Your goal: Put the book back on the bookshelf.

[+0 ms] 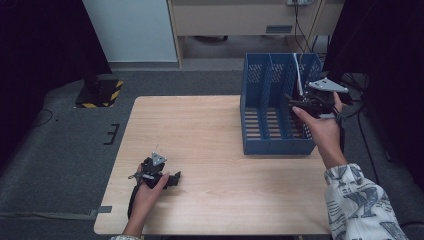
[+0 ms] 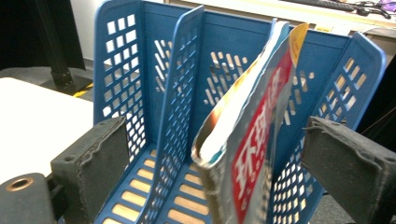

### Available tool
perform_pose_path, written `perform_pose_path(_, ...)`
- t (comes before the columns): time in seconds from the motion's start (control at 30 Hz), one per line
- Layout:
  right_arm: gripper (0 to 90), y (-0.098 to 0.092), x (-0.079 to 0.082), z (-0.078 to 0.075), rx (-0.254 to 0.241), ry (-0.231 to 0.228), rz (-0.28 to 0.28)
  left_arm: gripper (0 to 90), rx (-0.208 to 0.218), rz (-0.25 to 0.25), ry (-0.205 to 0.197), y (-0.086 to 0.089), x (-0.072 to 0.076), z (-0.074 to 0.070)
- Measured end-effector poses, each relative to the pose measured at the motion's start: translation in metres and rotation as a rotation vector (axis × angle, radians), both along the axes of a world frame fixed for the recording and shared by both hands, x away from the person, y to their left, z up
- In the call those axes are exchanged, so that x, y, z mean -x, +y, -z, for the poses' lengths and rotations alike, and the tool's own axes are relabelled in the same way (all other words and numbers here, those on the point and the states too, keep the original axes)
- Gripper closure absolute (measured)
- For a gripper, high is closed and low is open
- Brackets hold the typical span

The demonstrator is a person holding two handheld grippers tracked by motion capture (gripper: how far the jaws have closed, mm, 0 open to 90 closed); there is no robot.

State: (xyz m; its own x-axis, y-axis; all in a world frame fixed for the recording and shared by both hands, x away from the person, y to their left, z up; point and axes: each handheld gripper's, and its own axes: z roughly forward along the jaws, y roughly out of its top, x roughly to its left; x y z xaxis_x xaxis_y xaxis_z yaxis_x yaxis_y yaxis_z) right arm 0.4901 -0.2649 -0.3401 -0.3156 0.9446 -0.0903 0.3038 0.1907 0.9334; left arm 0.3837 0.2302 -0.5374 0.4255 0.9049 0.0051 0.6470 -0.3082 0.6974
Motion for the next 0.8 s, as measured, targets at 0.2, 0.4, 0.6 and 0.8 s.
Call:
perform_pose_path(0.2,6.2,0.003,0.007,0.004,0.011,0.012,-0.014,0.0,0.0,-0.001,0.0,0.0,0.0,0.0)
perform_pose_path(0.4,6.0,0.002,0.016,0.01,0.002,0.022,-0.026,0.0,0.0,-0.002,0.0,0.0,0.0,0.0)
perform_pose_path(0.6,5.3,0.001,0.023,0.016,-0.004,0.036,-0.036,0.0,0.0,-0.003,0.0,0.0,0.0,0.0)
perform_pose_path(0.8,4.5,0.001,0.032,0.022,-0.005,0.052,-0.045,0.0,-0.001,-0.002,0.0,0.0,0.0,0.0)
